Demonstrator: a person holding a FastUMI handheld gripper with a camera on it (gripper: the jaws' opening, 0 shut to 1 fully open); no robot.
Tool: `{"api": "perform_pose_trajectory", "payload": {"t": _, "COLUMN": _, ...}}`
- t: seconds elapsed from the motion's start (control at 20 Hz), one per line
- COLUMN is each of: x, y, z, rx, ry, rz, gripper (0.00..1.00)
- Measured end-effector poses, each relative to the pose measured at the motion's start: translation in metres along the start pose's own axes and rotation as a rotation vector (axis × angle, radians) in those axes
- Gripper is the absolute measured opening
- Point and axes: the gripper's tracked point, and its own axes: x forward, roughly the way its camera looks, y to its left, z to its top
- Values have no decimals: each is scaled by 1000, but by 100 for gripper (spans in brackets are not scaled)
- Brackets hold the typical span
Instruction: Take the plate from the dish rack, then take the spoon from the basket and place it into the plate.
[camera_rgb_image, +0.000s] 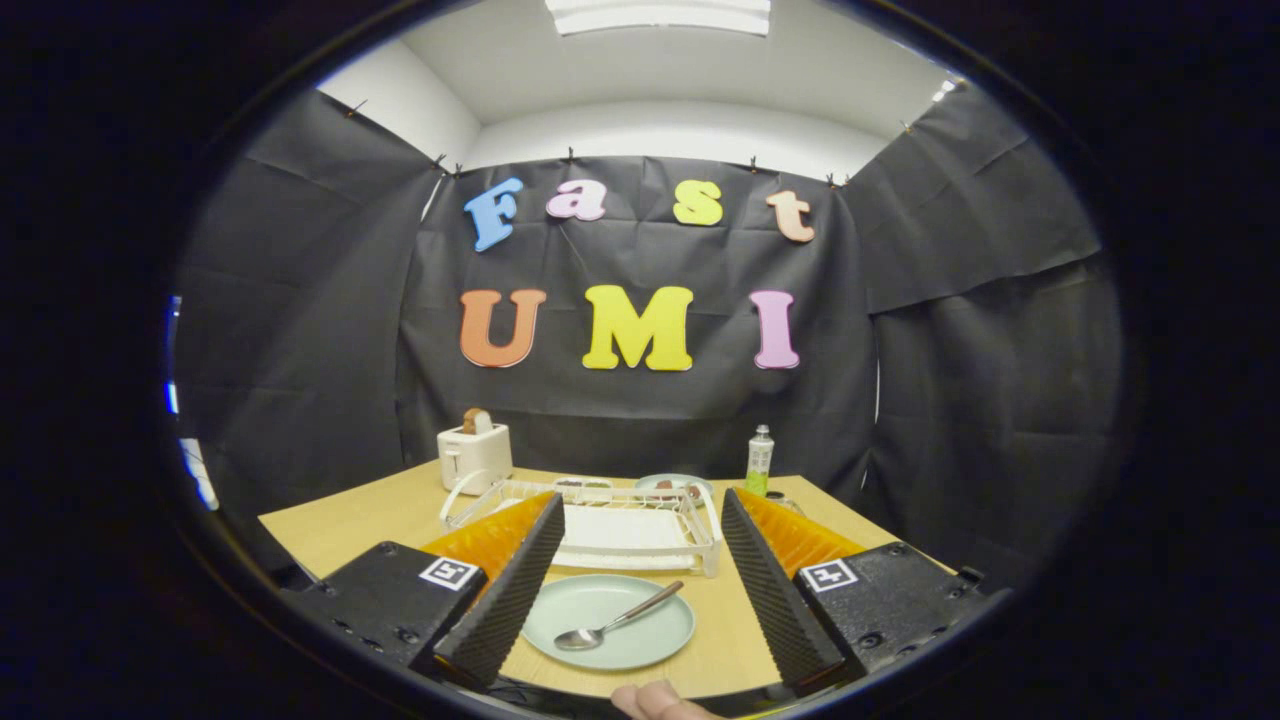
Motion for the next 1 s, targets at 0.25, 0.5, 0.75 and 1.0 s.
{"api": "perform_pose_trajectory", "payload": {"t": 0.25, "x": 1, "y": -2, "z": -3, "rx": -1, "ry": 7, "rz": 0, "gripper": 100}}
{"api": "perform_pose_trajectory", "payload": {"t": 0.5, "x": 3, "y": -4, "z": -7, "rx": -4, "ry": 15, "rz": -6, "gripper": 100}}
{"api": "perform_pose_trajectory", "payload": {"t": 0.75, "x": 5, "y": -3, "z": -6, "rx": -7, "ry": 22, "rz": -2, "gripper": 100}}
{"api": "perform_pose_trajectory", "payload": {"t": 1.0, "x": 5, "y": -4, "z": -9, "rx": 5, "ry": 35, "rz": -5, "gripper": 100}}
